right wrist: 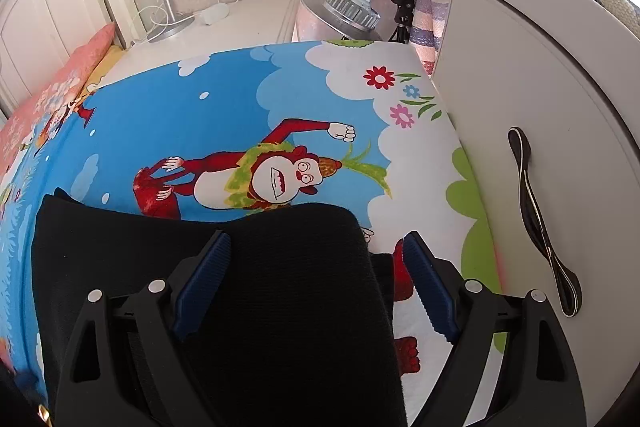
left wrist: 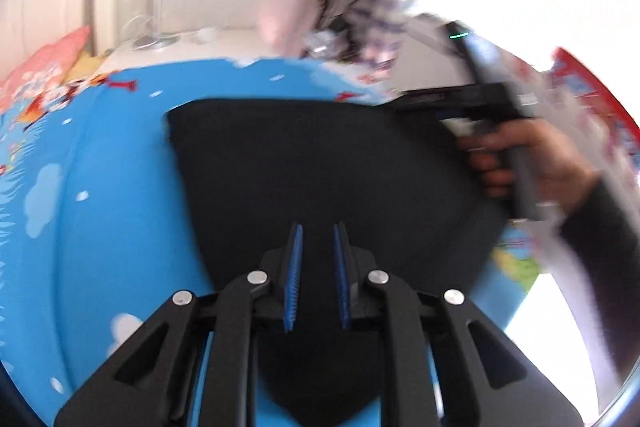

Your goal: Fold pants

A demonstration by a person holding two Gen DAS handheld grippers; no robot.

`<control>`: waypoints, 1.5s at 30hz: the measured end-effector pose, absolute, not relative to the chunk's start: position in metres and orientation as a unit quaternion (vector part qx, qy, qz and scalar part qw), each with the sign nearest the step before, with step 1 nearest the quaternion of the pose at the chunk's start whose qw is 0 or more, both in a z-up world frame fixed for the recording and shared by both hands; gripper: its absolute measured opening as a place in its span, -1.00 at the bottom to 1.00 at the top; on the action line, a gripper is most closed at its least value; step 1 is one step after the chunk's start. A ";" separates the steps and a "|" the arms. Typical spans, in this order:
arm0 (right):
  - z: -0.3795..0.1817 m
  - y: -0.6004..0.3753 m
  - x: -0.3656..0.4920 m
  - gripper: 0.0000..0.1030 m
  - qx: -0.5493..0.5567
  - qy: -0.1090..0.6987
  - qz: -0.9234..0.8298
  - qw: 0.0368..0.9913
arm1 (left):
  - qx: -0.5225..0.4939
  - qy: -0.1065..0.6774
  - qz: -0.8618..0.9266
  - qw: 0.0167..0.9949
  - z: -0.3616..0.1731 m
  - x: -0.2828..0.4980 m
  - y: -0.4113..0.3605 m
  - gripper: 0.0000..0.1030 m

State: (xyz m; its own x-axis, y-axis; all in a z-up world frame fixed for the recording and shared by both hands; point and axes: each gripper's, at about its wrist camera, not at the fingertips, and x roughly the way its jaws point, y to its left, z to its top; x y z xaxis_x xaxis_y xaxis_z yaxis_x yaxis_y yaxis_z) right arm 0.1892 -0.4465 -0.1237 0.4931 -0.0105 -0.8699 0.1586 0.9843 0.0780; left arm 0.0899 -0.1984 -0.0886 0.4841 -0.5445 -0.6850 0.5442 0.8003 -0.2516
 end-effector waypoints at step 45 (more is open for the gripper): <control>-0.119 -0.434 0.038 0.64 0.071 0.427 -0.176 0.884 | 0.092 0.376 -0.289 0.876 -0.105 0.070 -0.292 -0.04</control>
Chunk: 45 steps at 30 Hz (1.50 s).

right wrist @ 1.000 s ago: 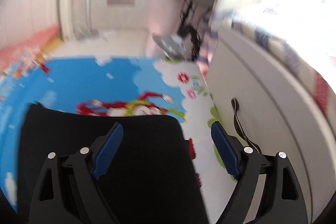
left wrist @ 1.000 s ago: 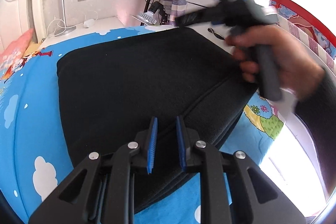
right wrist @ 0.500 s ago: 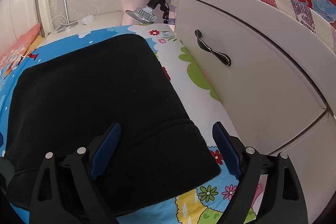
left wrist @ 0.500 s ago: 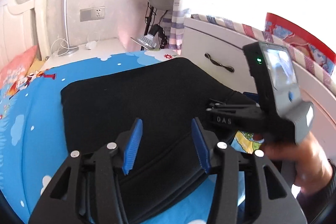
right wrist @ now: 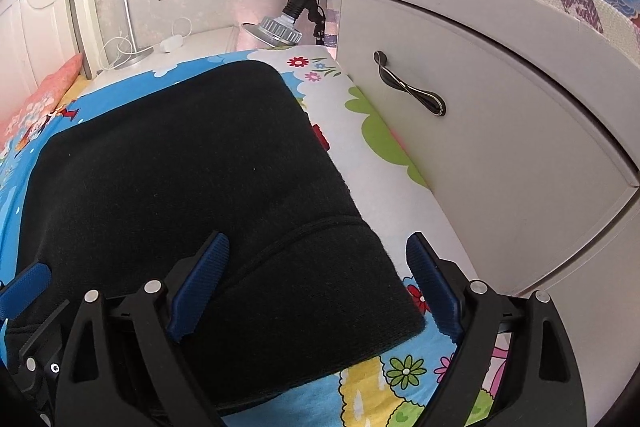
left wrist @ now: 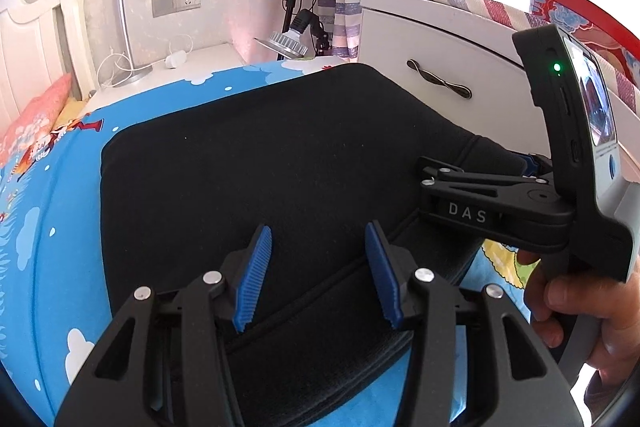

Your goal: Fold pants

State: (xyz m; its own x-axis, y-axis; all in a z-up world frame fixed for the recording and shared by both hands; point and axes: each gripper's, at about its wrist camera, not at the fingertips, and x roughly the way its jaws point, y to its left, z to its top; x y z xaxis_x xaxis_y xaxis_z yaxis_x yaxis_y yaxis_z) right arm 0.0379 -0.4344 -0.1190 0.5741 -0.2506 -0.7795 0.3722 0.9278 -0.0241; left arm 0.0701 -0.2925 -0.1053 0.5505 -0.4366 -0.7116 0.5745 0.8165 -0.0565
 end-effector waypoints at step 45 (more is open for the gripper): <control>-0.040 -0.374 -0.052 0.66 0.071 0.410 -0.197 0.888 | 0.047 0.392 -0.221 0.892 -0.035 0.012 -0.197 0.96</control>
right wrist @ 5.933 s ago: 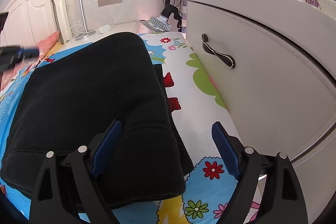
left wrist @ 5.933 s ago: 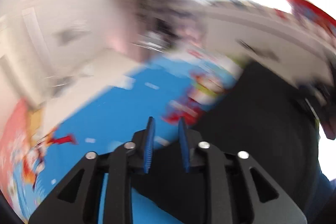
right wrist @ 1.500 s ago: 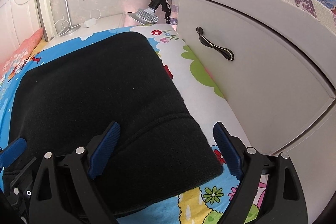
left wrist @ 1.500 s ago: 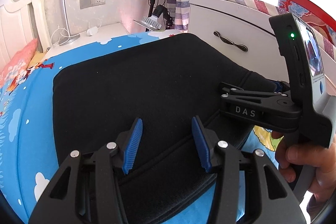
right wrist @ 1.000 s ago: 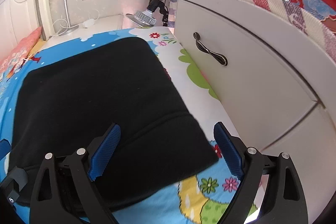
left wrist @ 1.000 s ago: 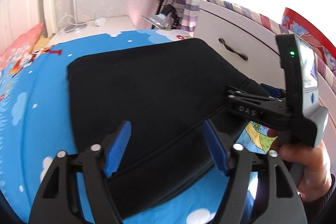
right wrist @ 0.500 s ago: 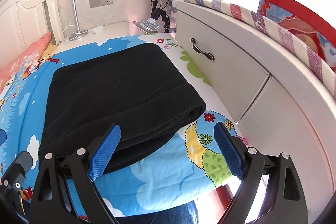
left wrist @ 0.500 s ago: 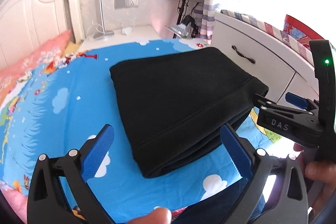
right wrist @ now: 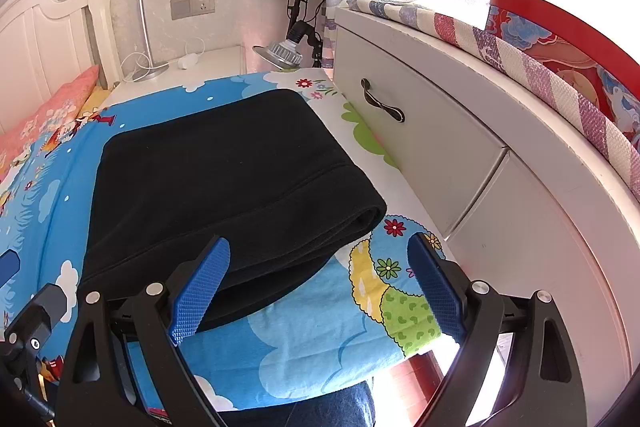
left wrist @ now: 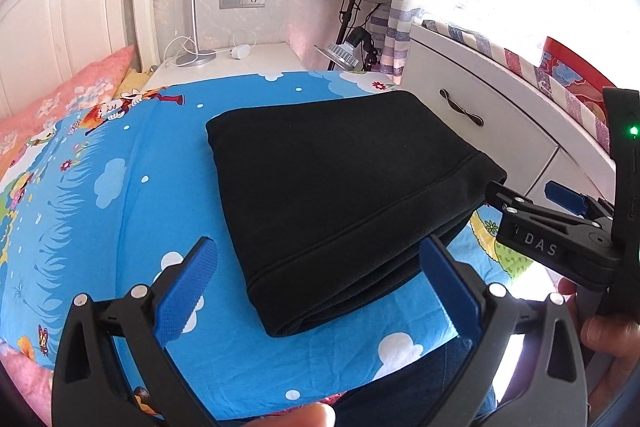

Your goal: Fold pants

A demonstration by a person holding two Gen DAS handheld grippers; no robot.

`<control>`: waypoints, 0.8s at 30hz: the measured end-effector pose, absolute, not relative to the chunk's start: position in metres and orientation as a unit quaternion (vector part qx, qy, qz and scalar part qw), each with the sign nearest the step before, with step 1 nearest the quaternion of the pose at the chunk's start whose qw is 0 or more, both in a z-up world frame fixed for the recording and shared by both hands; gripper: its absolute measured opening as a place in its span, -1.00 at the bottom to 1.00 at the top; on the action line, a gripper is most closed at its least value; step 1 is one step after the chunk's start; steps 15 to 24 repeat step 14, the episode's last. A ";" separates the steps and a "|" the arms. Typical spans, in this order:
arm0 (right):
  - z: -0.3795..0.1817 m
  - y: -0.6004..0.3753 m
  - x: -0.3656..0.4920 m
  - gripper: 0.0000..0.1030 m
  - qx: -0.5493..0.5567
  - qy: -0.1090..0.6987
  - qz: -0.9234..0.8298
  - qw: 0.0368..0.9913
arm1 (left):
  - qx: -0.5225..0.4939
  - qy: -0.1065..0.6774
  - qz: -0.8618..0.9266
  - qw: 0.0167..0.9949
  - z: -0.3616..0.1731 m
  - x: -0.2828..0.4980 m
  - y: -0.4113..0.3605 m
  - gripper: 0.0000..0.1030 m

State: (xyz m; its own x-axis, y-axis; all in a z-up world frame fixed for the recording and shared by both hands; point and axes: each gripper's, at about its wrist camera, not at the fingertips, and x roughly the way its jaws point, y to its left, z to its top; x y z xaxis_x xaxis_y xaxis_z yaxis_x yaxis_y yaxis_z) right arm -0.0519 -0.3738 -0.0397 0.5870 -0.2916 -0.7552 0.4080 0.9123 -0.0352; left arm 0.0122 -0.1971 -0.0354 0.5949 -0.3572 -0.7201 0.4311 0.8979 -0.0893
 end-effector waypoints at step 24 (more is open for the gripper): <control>-0.040 -0.380 -0.055 0.71 0.086 0.399 -0.198 0.891 | 0.026 0.395 -0.272 0.877 -0.042 0.017 -0.207 0.96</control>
